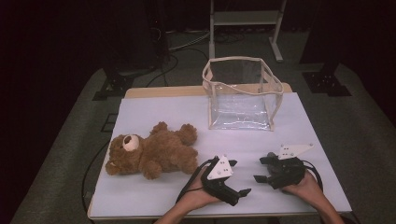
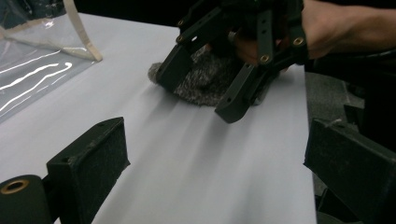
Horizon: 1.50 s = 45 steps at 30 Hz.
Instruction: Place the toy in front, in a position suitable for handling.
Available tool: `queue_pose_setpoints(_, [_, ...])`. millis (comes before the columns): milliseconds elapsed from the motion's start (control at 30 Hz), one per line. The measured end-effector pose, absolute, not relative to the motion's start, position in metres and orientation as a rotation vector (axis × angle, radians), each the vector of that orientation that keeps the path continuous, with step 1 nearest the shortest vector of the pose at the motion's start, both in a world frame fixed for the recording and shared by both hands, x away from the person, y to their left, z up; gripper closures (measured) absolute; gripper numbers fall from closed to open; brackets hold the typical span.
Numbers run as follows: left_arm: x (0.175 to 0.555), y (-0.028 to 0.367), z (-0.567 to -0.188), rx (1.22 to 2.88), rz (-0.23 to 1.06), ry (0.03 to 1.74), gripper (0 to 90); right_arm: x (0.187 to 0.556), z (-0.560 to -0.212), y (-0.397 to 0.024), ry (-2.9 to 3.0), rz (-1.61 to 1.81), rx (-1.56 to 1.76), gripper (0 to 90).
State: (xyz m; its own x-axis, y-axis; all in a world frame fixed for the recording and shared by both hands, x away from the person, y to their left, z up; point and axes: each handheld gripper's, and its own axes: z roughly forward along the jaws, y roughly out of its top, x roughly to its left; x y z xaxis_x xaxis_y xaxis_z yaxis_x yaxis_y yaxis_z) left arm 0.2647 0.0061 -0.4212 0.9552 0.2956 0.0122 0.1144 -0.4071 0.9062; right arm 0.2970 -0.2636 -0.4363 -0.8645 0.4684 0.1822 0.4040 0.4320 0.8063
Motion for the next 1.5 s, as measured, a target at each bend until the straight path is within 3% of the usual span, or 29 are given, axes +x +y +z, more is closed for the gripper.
queue_pose_setpoints(567, [0.259,0.022,-0.37,1.981,0.213,0.177,5.5,0.297,-0.439,-0.266,2.595,1.445,0.81,21.5])
queue_pose_setpoints(1000, [0.278,0.086,-0.313,1.901,0.36,0.232,5.4,0.297,-0.438,-0.264,2.601,1.431,0.813,21.4])
queue_pose_setpoints(1500, [0.294,0.14,-0.294,1.885,0.44,0.262,5.4,0.298,-0.439,-0.263,2.602,1.435,0.814,21.3])
